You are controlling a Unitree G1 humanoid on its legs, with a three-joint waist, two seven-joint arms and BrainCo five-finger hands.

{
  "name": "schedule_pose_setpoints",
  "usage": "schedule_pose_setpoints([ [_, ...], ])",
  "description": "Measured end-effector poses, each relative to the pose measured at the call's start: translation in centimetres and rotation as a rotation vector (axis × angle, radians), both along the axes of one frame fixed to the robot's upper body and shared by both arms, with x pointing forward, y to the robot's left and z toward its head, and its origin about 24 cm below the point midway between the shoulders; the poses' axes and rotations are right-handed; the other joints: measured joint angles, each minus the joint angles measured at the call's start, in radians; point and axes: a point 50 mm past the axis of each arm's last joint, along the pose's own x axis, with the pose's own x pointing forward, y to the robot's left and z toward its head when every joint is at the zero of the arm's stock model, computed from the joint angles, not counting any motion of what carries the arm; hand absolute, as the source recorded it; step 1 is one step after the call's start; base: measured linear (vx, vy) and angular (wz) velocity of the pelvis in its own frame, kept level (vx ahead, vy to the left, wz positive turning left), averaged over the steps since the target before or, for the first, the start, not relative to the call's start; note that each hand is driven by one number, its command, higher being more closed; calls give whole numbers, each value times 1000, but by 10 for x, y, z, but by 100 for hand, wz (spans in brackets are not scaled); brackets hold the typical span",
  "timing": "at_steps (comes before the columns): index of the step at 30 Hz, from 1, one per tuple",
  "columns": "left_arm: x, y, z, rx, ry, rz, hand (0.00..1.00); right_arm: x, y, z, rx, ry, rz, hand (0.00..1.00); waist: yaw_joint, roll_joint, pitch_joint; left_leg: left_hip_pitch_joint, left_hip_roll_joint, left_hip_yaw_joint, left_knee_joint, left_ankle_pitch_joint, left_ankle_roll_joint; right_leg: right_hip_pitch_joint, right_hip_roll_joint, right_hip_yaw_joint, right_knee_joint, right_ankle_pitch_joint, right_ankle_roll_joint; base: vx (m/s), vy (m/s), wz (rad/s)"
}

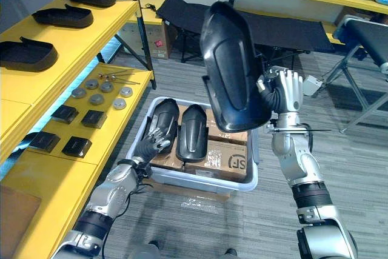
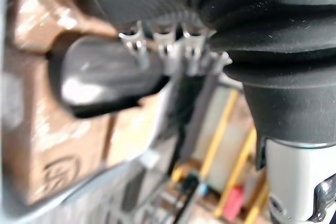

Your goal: Walk over and take plastic housings, then place them on the shelf

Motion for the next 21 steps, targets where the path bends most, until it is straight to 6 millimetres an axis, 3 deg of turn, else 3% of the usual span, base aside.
schedule_pose_setpoints([
  [3, 1, -7, -4, -73, 56, -25, 0, -1, 10, -4, -54, 12, 53, 100, -10, 11, -8, 20, 5, 3, -39, 20, -4, 1, 9, 4, 0, 0, -5, -89, -36, -7],
  [13, 14, -37, 21, -286, 38, -117, 0, -4, 40, -17, -108, 62, 203, 100, -14, 11, -31, 37, 7, -1, -111, 75, -6, -14, 17, 0, 1, 4, -9, -17, -9, 1],
  [21, 7, -59, 33, -491, 22, -220, 0, 1, 42, -38, -100, 155, 182, 100, -14, 10, -31, 37, 3, -3, -109, 77, -4, -9, 14, -1, 0, 4, -9, 0, 0, 0],
])
